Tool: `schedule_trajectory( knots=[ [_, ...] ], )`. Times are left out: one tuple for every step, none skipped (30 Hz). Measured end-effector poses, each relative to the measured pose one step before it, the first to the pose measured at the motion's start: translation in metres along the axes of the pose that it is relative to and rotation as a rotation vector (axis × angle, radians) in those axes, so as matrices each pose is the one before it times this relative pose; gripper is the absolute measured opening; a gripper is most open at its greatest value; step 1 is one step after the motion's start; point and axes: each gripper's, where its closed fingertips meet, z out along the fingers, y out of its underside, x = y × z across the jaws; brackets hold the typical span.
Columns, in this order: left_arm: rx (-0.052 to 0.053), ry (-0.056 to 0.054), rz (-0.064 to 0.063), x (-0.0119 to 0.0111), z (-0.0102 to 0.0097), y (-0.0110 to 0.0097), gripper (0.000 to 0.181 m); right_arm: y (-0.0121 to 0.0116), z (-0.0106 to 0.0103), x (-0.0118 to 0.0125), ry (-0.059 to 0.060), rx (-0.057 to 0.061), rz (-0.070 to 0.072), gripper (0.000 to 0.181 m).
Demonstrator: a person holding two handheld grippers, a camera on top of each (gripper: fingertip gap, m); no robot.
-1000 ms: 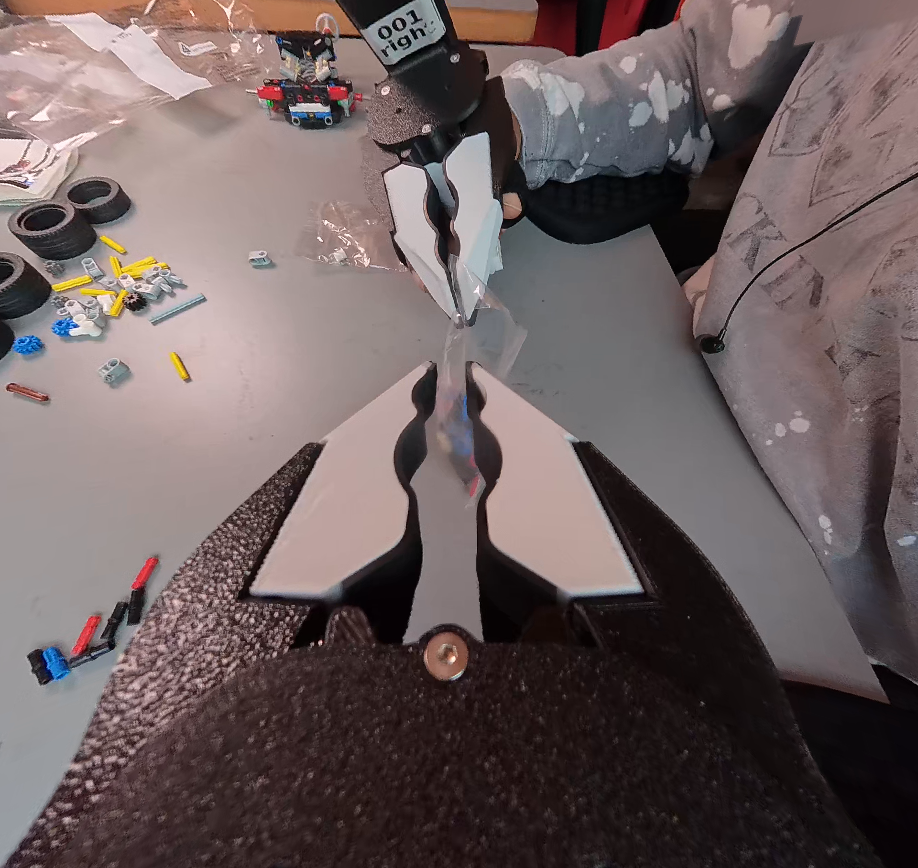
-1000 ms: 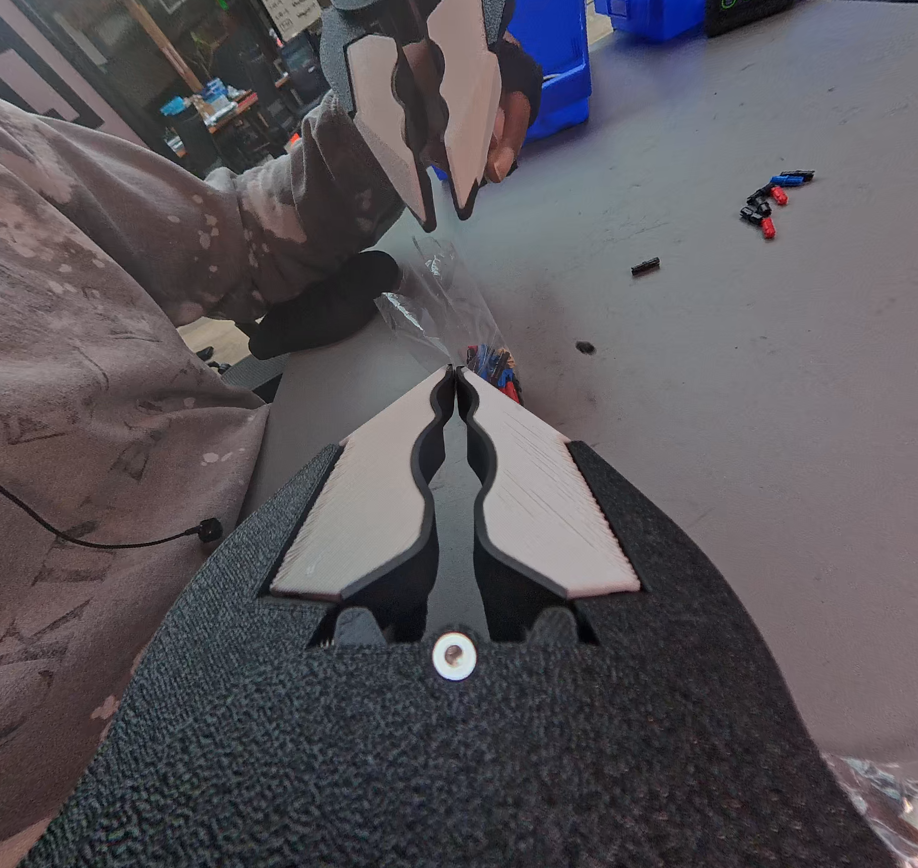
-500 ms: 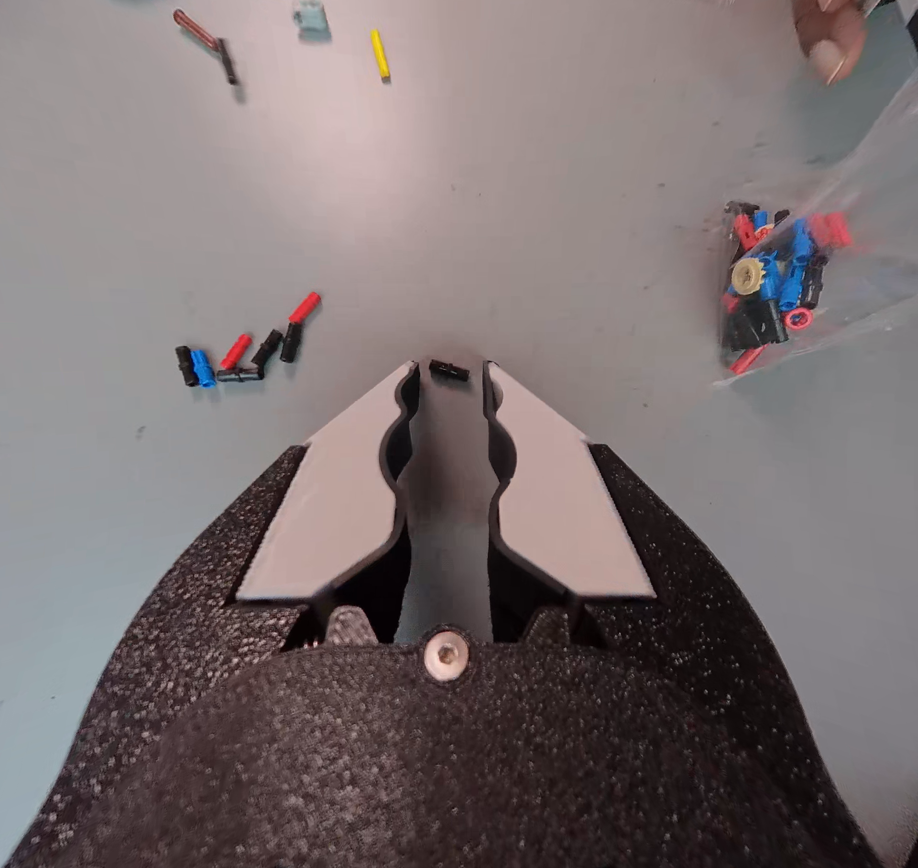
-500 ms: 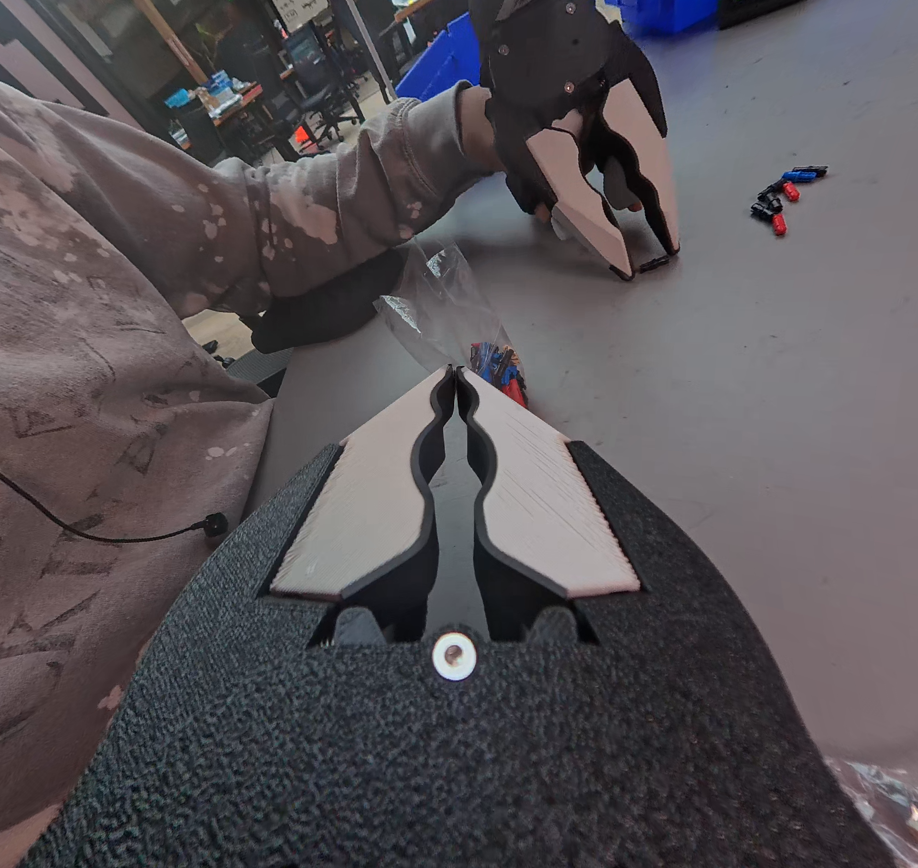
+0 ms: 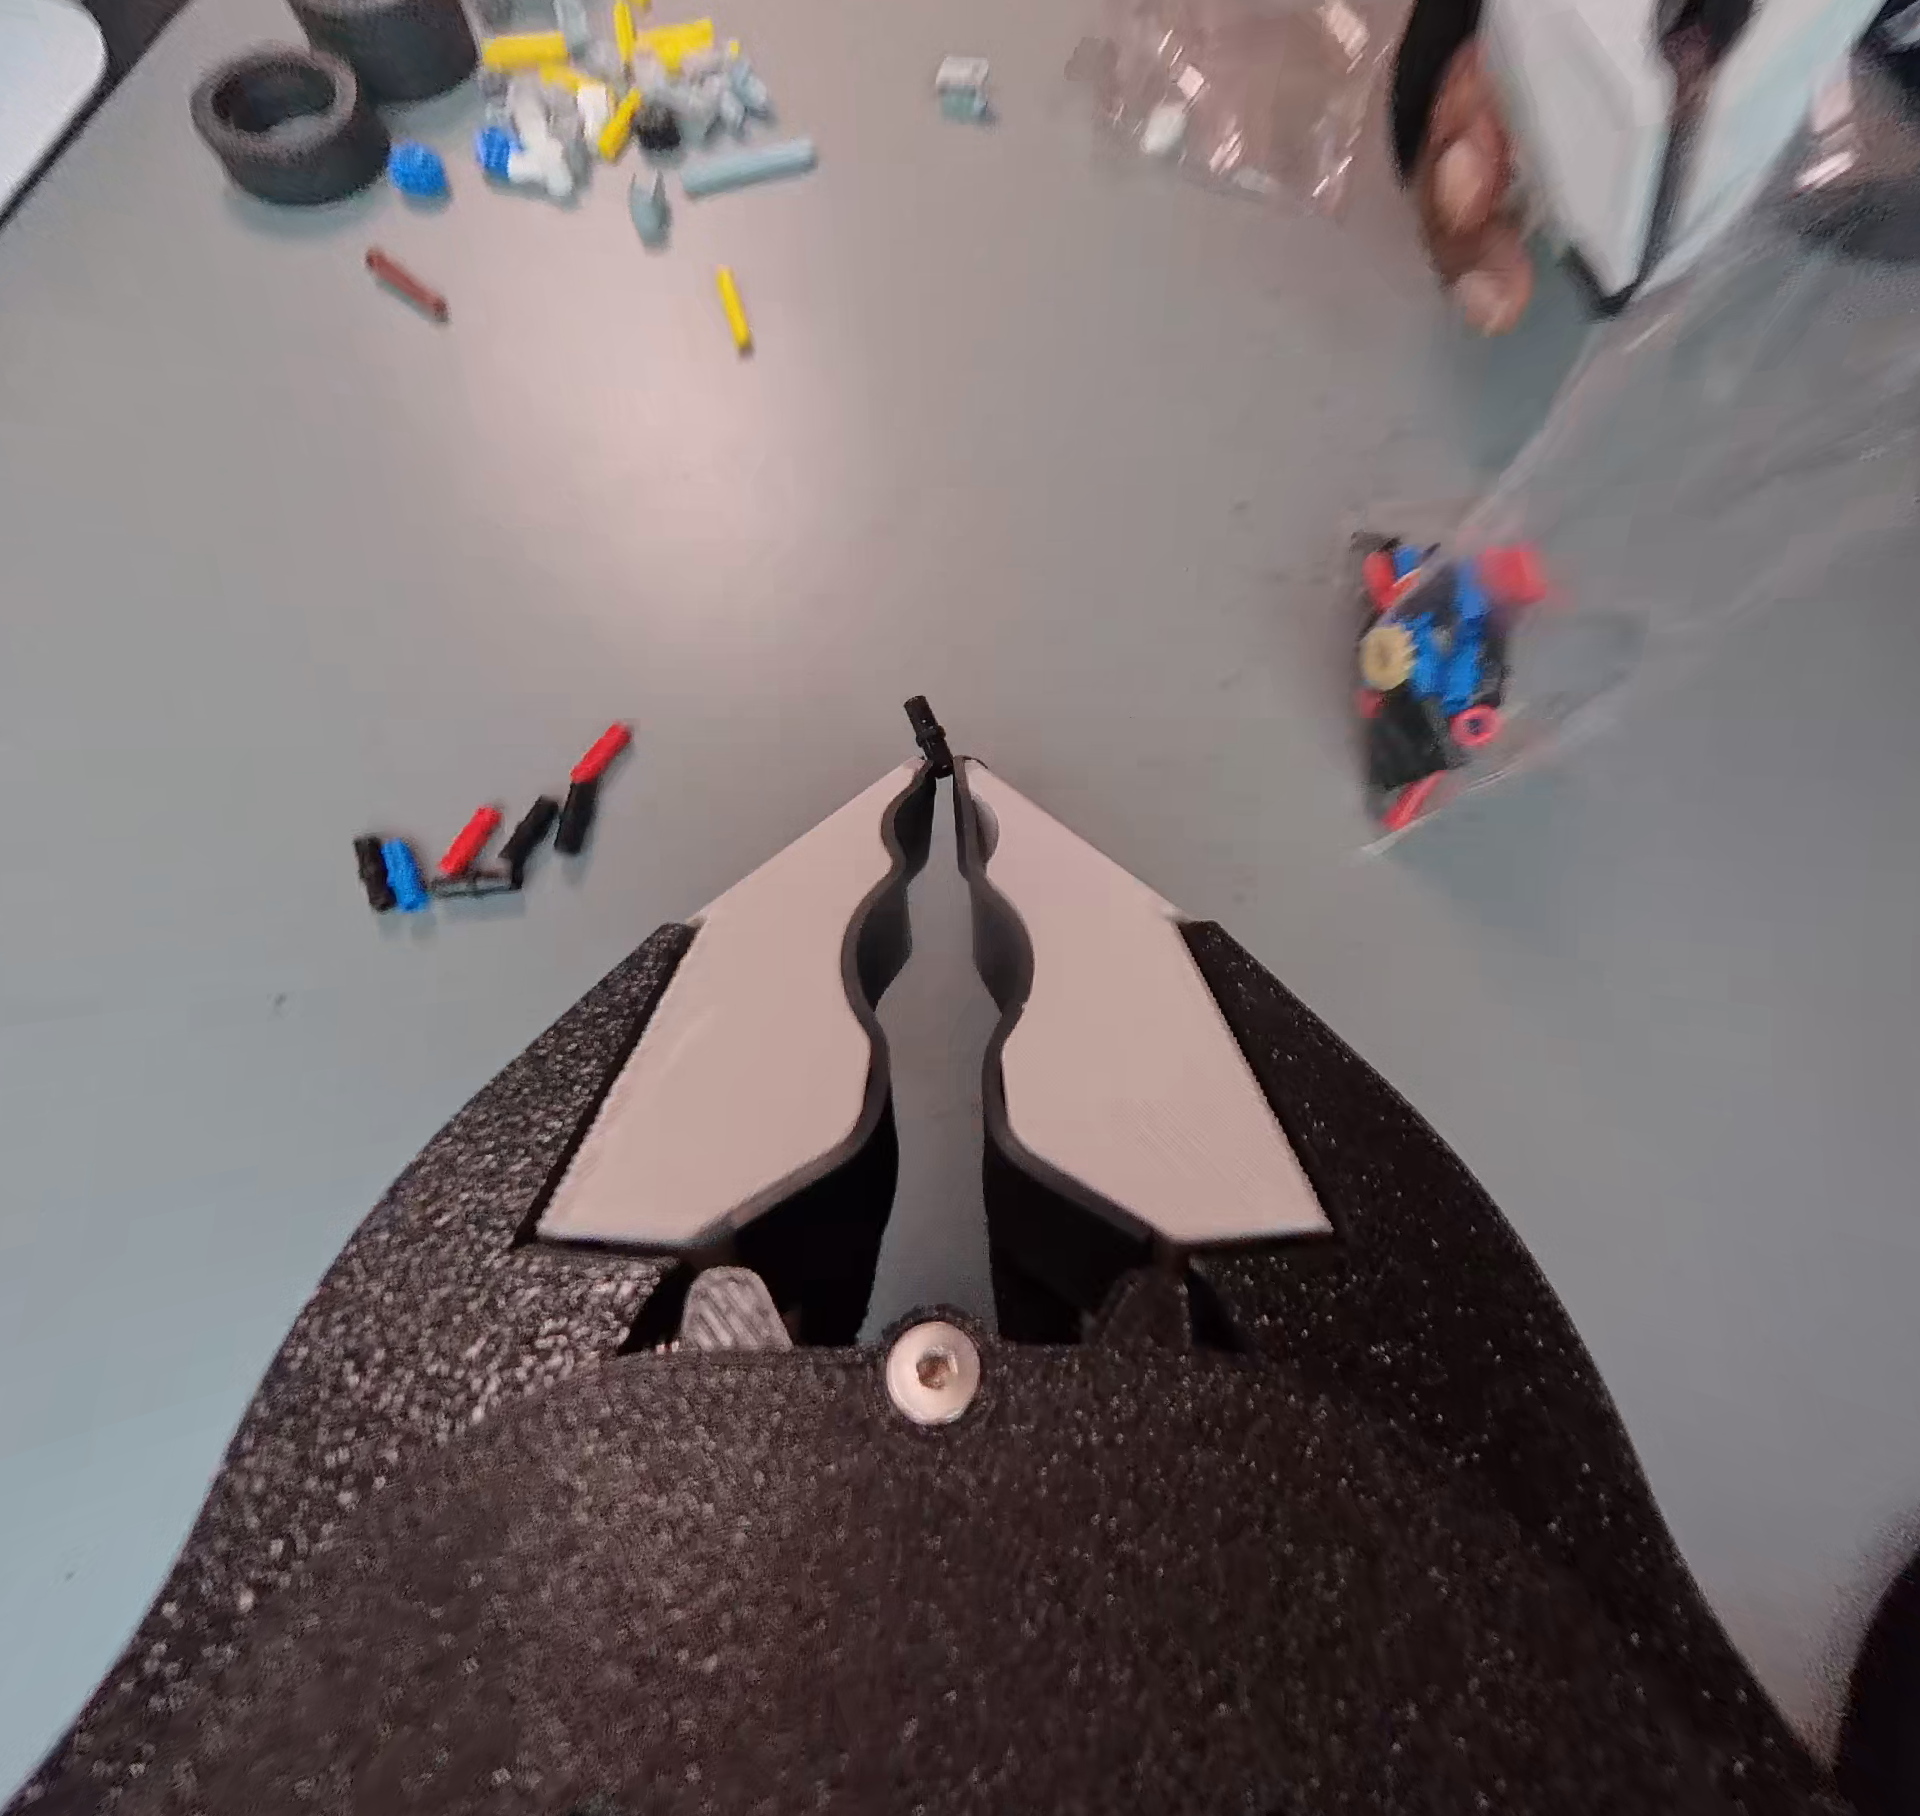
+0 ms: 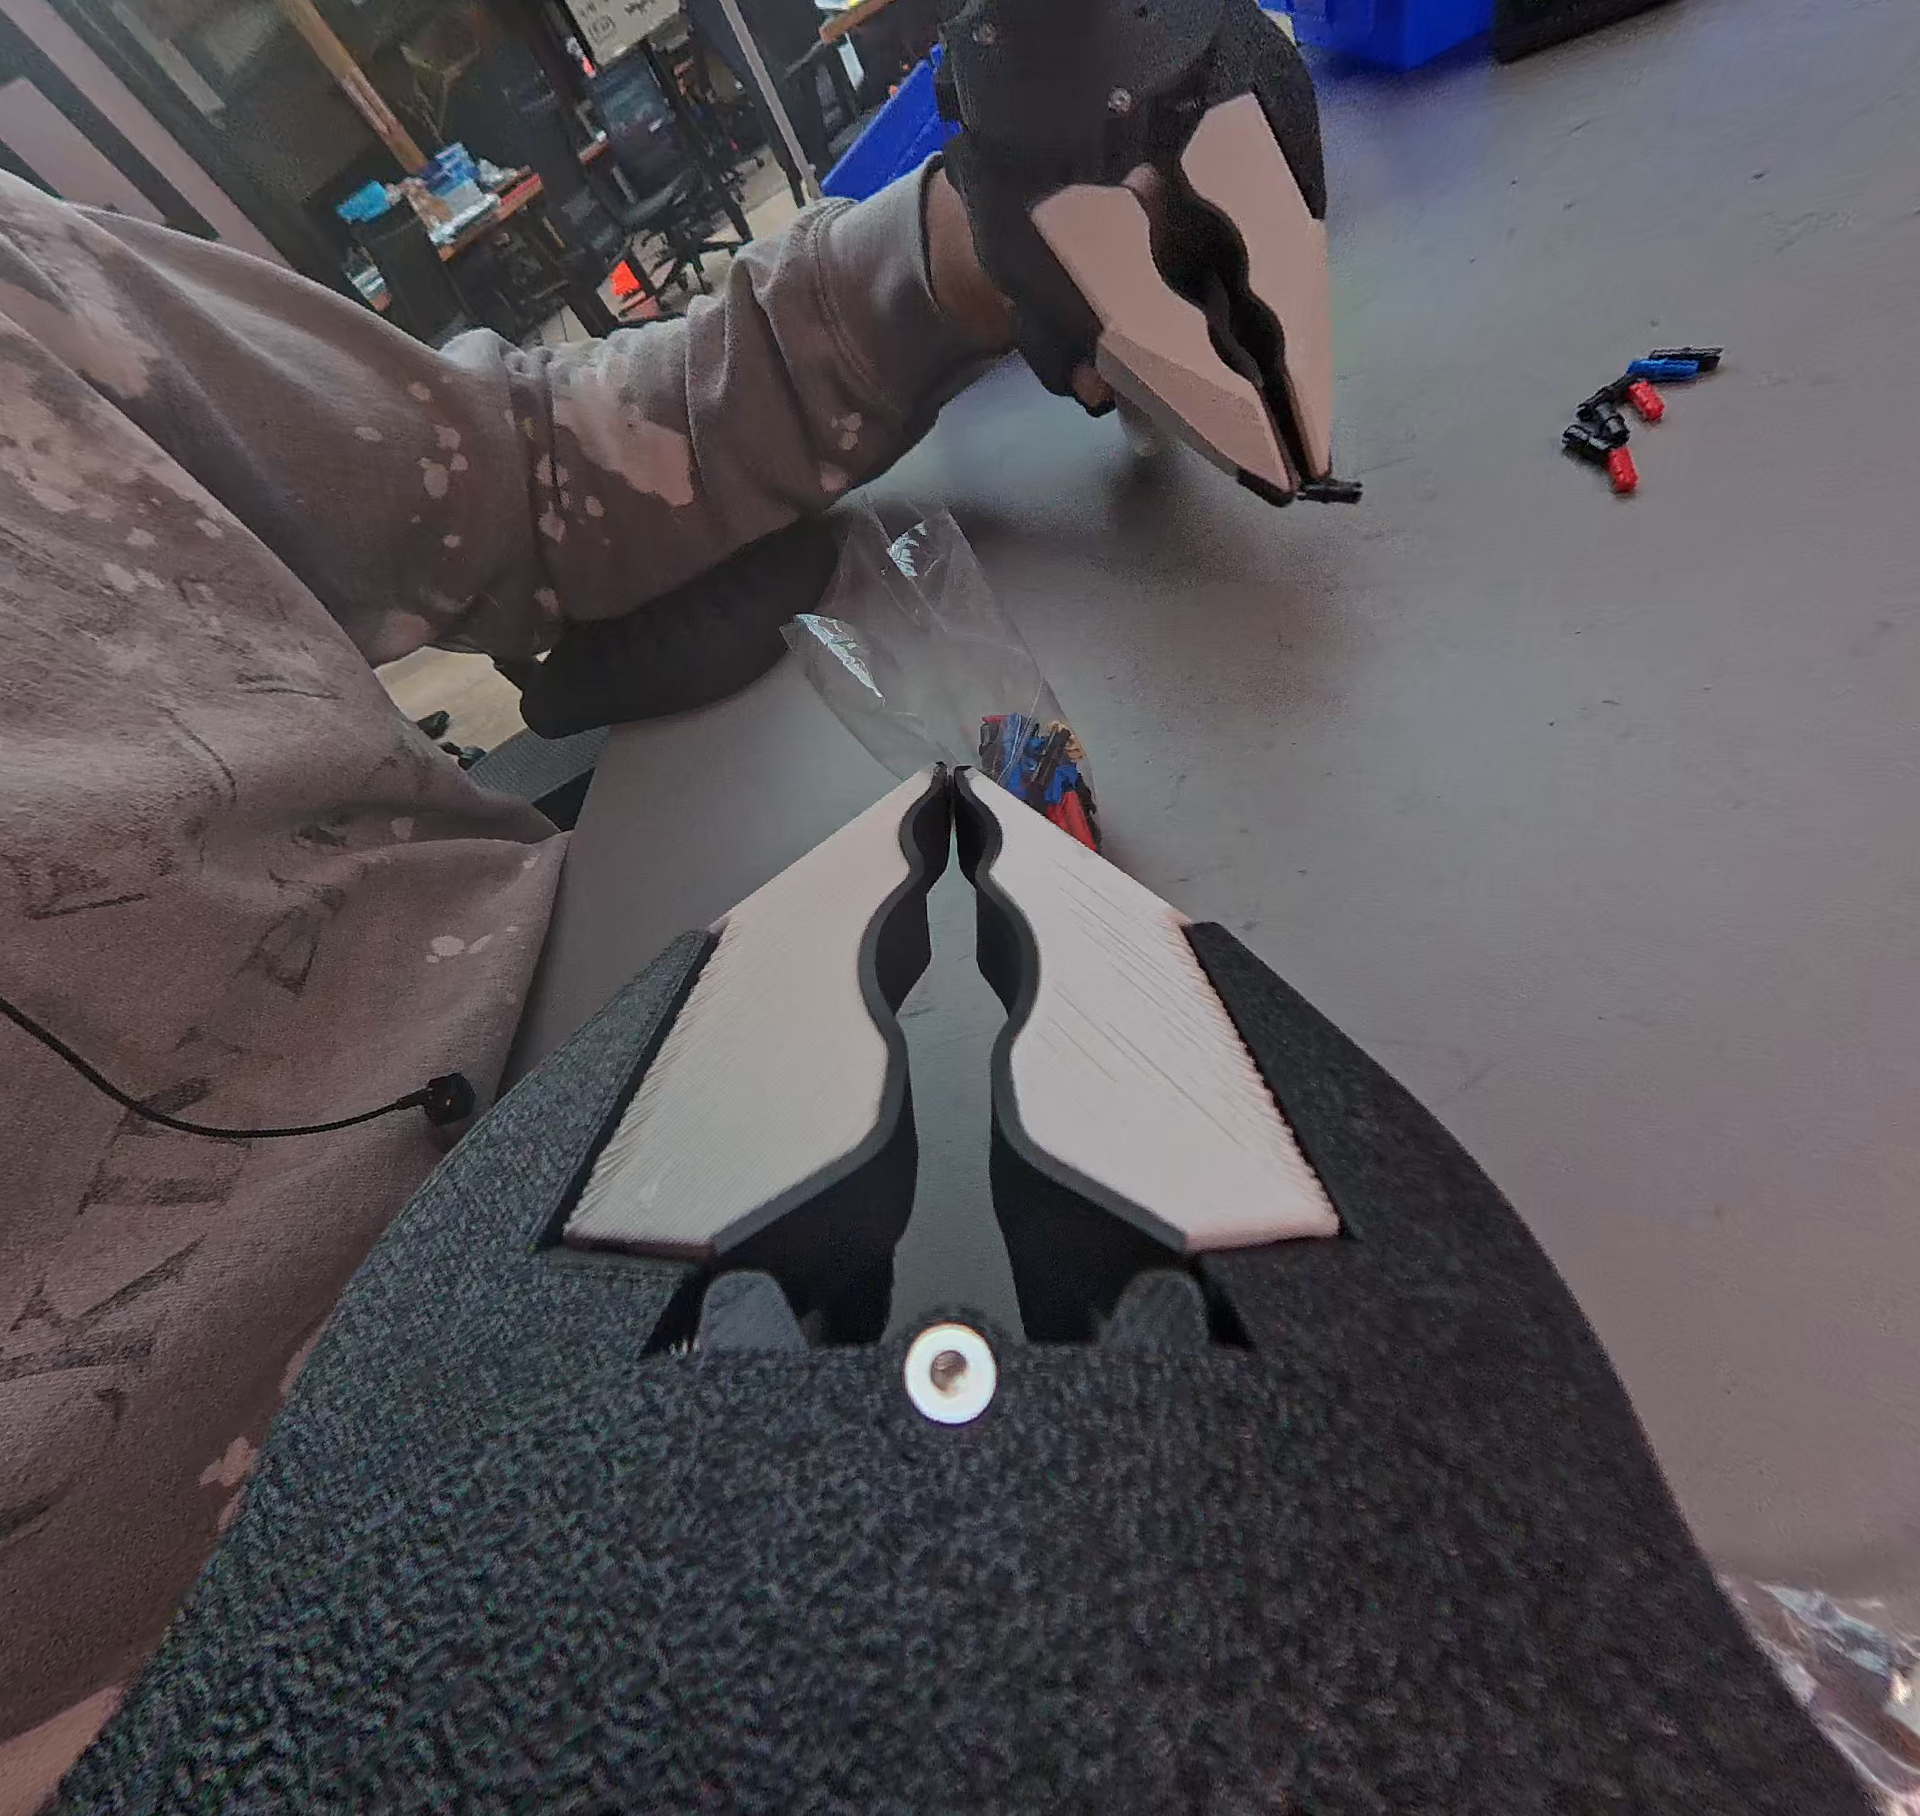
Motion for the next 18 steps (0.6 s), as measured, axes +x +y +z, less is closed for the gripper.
schedule_trajectory(
  knots=[
    [0.068,0.0513,0.0113,0.01364,-0.00652,-0.01853,0.003,-0.00032,-0.00009,0.00046,0.0017,0.0017,0.0015,0.0],
    [0.0671,0.064,0.0222,0.01766,-0.00578,-0.02084,0.003,-0.00008,-0.00006,0.00034,-0.0003,0.0012,0.0038,0.0],
    [0.0555,0.0669,0.0325,0.01973,-0.00353,-0.02003,0.003,-0.00024,-0.00018,0.00049,0.0001,0.0013,0.0044,0.0],
    [0.0294,0.0605,0.035,0.01894,-0.00053,-0.01592,0.003,-0.00012,-0.00005,0.00042,-0.0006,0.0009,0.0039,0.0],
    [-0.0006,0.0447,0.0324,0.0153,0.0023,-0.00976,0.003,-0.00015,-0.00005,0.00015,-0.0007,0.0007,0.0024,0.0],
    [-0.0241,0.0174,0.0297,0.00961,0.00443,-0.00362,0.003,-0.0001,0.00011,0.00008,-0.0002,0.0008,0.0007,0.0],
    [-0.0403,-0.002,0.0245,0.00468,0.0054,0.00164,0.004,0.00005,0.00016,-0.00019,-0.0005,-0.0003,0.0,0.0],
    [-0.0433,-0.0034,0.0147,0.00272,0.00572,0.00471,0.004,-0.00002,0.00006,-0.00013,0.0003,-0.0002,-0.0005,0.0],
    [-0.0337,-0.0019,0.006,0.0012,0.00521,0.00504,0.004,0.00007,0.00015,-0.00014,0.0003,0.0,-0.0009,0.0],
    [-0.0201,-0.005,-0.0003,-0.00077,0.00374,0.00436,0.004,0.0,0.00012,-0.00012,0.0006,-0.0001,-0.0012,0.0],
    [-0.0065,-0.0039,-0.0078,-0.00209,0.0014,0.00302,0.005,0.00003,-0.00002,-0.00015,0.001,0.0003,-0.0011,0.0],
    [0.0096,-0.0033,-0.015,-0.00331,-0.00138,0.00085,0.008,0.00006,0.00009,-0.00021,0.0009,0.0,-0.0012,0.0],
    [0.0231,-0.0121,-0.019,-0.0057,-0.00375,-0.00113,0.01,0.00008,0.00002,-0.00013,0.0007,-0.0004,-0.0015,0.0],
    [0.0232,-0.0278,-0.0218,-0.00936,-0.00529,-0.00073,0.012,0.00011,0.00006,-0.00018,0.0001,-0.0009,-0.0013,0.0],
    [0.0112,-0.0485,-0.0253,-0.0144,-0.00604,0.00231,0.013,0.00017,0.00016,-0.00013,-0.0004,-0.0015,-0.0002,0.0],
    [0.0024,-0.0778,-0.0319,-0.02141,-0.00598,0.00544,0.014,0.0001,0.0002,-0.00011,-0.0014,-0.001,0.001,0.0],
    [0.0031,-0.1083,-0.0448,-0.0287,-0.00537,0.00707,0.016,0.00002,0.00019,-0.00017,-0.0021,0.0003,0.0018,0.0],
    [0.0041,-0.1326,-0.0596,-0.03487,-0.00355,0.00796,0.018,0.00003,0.00017,-0.00011,-0.0018,-0.0007,0.0015,0.0]
  ],
)
